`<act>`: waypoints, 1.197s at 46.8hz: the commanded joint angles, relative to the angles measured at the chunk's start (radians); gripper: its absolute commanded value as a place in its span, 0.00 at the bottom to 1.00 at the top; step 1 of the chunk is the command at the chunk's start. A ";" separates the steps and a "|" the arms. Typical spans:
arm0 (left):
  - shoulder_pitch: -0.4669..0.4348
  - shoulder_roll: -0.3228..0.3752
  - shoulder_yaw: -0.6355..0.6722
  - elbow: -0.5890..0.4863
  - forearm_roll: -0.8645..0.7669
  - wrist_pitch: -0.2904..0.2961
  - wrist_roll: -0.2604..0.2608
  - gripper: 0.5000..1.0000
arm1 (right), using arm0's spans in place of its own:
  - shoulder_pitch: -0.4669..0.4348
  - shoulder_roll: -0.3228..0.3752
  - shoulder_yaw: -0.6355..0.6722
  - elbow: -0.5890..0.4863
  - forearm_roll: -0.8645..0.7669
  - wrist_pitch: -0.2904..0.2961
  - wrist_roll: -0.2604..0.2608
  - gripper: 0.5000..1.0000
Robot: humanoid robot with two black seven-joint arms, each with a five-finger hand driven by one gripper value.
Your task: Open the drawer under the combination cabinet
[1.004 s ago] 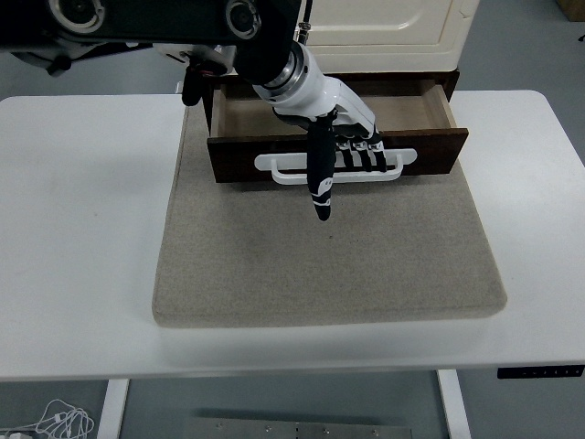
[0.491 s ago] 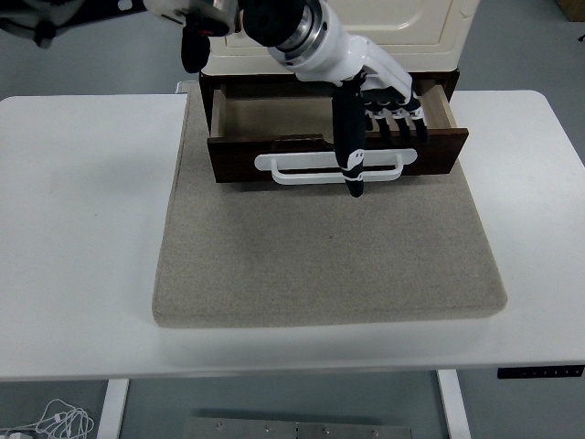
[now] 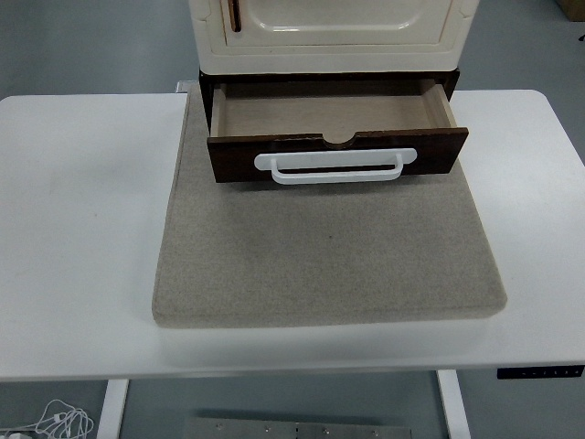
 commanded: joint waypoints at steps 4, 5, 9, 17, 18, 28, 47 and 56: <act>0.012 0.099 -0.093 0.097 -0.014 0.000 -0.068 1.00 | 0.000 0.000 0.000 0.000 0.000 0.000 0.000 0.85; 0.014 0.118 -0.103 0.112 -0.017 0.000 -0.073 1.00 | 0.000 0.000 0.000 0.000 0.000 0.000 0.000 0.85; 0.041 0.173 -0.149 0.191 -0.026 -0.002 -0.082 1.00 | 0.000 0.000 0.000 0.000 0.000 0.000 0.000 0.85; 0.167 0.190 -0.307 0.373 -0.049 -0.002 -0.086 1.00 | 0.000 0.000 0.000 0.000 0.000 0.000 0.000 0.85; 0.182 0.190 -0.326 0.399 -0.049 -0.002 -0.086 1.00 | 0.000 0.000 0.000 0.000 0.000 0.000 0.000 0.85; 0.282 0.185 -0.390 0.623 -0.071 -0.005 -0.086 1.00 | 0.000 0.000 0.000 0.000 0.000 0.000 0.000 0.85; 0.527 0.165 -0.390 0.732 -0.305 0.113 -0.068 1.00 | -0.002 0.000 0.000 0.000 0.000 0.000 0.000 0.85; 0.658 0.095 -0.390 0.734 -0.440 0.185 -0.060 1.00 | 0.000 0.000 0.000 0.001 0.000 0.000 0.000 0.85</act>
